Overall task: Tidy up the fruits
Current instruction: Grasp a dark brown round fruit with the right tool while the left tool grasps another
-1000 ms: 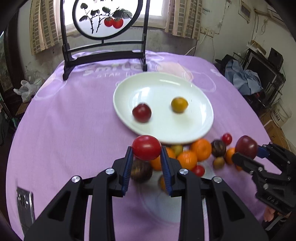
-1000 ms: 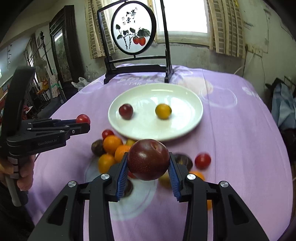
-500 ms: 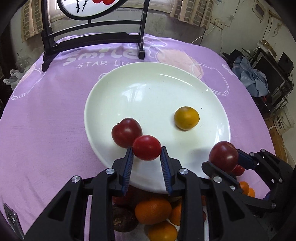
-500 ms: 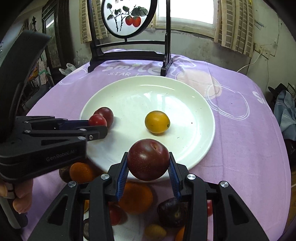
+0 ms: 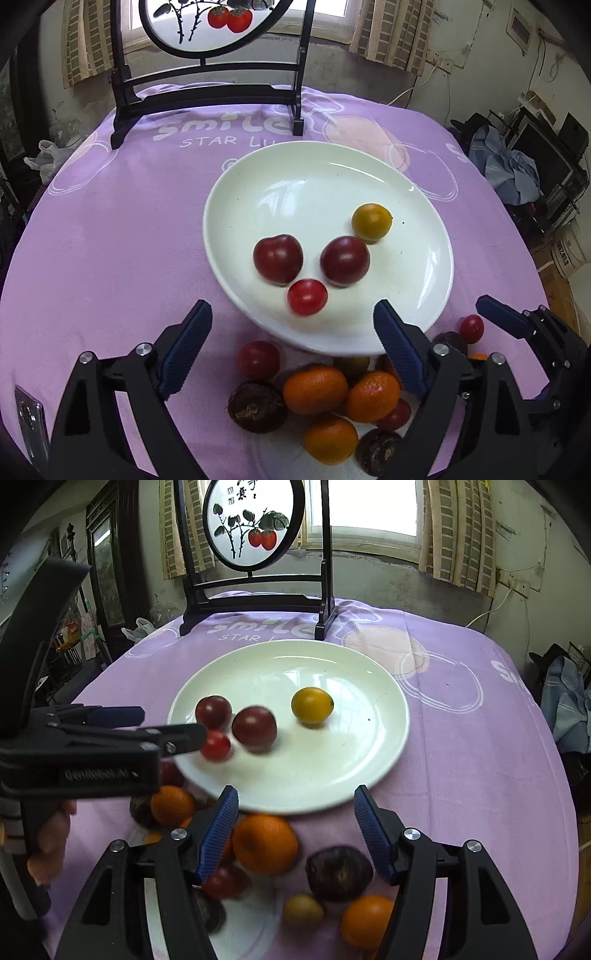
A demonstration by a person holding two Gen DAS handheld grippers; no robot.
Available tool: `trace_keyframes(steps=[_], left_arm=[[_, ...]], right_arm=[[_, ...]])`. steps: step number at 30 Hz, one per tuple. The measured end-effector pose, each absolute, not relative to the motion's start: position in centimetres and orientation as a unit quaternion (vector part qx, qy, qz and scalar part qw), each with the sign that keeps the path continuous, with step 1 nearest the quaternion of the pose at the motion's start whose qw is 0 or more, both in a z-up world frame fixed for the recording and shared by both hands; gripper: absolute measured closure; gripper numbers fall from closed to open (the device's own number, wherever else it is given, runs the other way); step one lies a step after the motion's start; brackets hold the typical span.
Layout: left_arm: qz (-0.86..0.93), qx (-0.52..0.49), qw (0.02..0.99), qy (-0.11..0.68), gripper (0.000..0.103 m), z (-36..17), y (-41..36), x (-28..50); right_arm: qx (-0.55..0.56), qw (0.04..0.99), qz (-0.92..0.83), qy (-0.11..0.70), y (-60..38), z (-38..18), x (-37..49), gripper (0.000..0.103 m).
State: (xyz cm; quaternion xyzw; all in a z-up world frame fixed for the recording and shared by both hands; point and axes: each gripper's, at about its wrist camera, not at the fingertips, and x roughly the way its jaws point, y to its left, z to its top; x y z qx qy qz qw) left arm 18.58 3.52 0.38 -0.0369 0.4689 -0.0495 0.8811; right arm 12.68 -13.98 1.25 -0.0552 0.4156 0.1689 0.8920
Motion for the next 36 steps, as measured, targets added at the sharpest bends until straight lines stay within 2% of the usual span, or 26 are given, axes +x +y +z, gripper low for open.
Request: trace_keyframes(steps=[14, 16, 26, 27, 29, 36], left_arm=[[-0.054, -0.036, 0.881, 0.469, 0.01, -1.4, 5.6, 11.0], [-0.052, -0.041, 0.88, 0.47, 0.008, -1.9, 6.0, 10.5], [-0.053, -0.101, 0.872, 0.477, 0.008, -3.6, 9.0, 10.6], [-0.054, -0.101, 0.872, 0.477, 0.008, -3.7, 9.1, 10.6], [-0.055, -0.095, 0.873, 0.474, 0.008, -3.6, 8.9, 10.4], [-0.05, -0.069, 0.881, 0.465, 0.008, -3.5, 8.5, 10.1]], right_arm=[[-0.056, 0.868, 0.208, 0.447, -13.2, -0.9, 5.4, 0.036], [-0.06, 0.864, 0.213, 0.452, -12.4, -1.4, 4.9, 0.035], [-0.089, 0.849, 0.2, 0.482, -9.0, -4.0, 5.0, 0.037], [-0.092, 0.85, 0.198, 0.479, -8.8, -4.0, 4.9, 0.041], [-0.098, 0.854, 0.192, 0.473, -8.5, -4.0, 4.9, 0.058], [-0.054, 0.86, 0.199, 0.467, -9.7, -3.7, 4.9, 0.061]])
